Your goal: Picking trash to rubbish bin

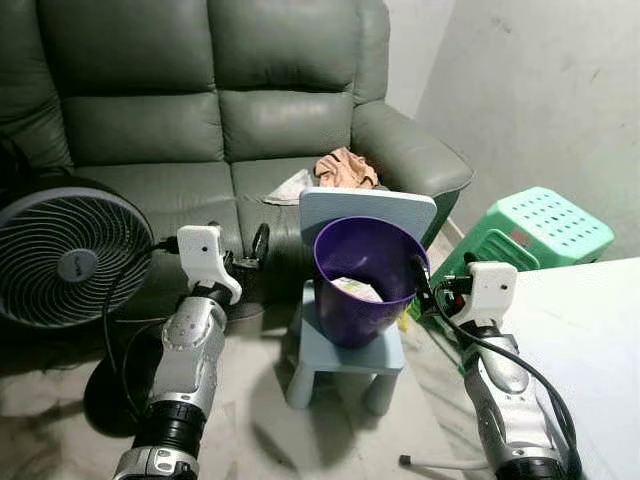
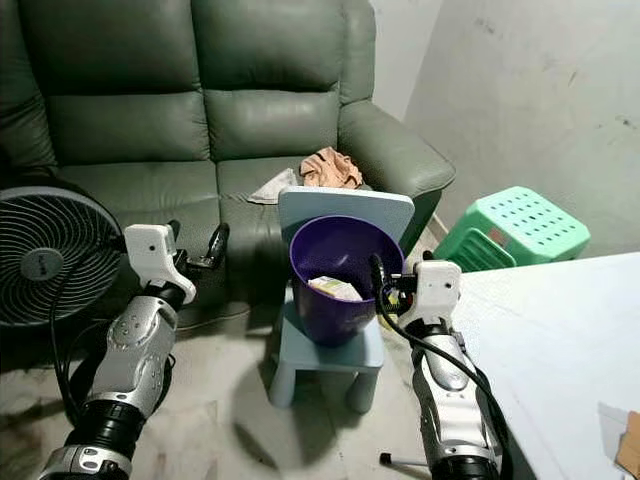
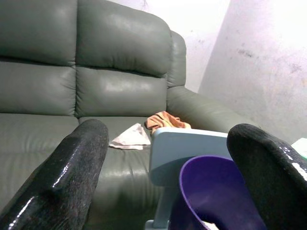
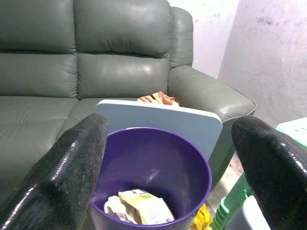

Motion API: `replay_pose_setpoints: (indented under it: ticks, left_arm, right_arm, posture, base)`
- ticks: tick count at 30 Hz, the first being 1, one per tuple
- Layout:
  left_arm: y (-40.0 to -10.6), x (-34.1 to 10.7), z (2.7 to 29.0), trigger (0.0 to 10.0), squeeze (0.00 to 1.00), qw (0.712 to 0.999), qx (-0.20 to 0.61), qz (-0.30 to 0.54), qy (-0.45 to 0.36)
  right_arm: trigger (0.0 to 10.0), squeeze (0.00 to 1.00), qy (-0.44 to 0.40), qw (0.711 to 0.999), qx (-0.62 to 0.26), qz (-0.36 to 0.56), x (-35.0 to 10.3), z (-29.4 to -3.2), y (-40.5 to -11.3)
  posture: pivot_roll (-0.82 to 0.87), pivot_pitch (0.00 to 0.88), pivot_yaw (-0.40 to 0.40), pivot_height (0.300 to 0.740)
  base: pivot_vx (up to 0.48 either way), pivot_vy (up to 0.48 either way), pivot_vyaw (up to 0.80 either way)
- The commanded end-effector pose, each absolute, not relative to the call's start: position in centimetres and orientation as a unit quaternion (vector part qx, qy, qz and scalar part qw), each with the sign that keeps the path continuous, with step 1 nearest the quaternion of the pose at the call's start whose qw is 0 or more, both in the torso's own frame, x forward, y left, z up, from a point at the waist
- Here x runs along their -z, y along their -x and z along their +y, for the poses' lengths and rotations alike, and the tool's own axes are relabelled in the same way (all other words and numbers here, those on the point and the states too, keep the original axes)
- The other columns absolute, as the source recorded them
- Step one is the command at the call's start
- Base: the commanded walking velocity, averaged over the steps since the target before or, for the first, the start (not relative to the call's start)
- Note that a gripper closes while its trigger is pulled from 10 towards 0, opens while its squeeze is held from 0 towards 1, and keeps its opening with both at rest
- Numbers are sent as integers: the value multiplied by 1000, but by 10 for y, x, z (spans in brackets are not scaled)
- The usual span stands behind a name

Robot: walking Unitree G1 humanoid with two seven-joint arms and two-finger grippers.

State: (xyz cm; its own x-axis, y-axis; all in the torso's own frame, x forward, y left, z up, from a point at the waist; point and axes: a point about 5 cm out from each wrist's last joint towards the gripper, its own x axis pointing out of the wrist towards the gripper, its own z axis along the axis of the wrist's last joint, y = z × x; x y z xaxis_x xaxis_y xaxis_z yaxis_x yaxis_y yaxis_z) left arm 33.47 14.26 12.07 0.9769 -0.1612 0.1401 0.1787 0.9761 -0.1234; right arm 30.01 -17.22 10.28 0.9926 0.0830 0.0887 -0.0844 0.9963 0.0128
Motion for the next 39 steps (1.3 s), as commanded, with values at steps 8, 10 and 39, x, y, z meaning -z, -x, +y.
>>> replay_pose_setpoints:
  ticks: [8,10,39]
  left_arm:
    - [-337,-126,140,10000,0,992,87,-70,65]
    - [-337,-126,140,10000,0,992,87,-70,66]
    - [-336,-125,140,10000,0,991,89,-70,77]
  right_arm:
    - [10000,0,-3,999,-34,-41,-104,-176,-300]
    - [10000,0,-3,999,-34,-40,-104,-176,-300]
    - [10000,0,-11,998,-44,-50,-106,-174,-300]
  posture:
    - [-19,0,-77,740]
    - [-19,0,-77,740]
    - [-14,0,-81,740]
  base:
    - [0,0,-644]
    - [0,0,-638]
    - [0,0,-286]
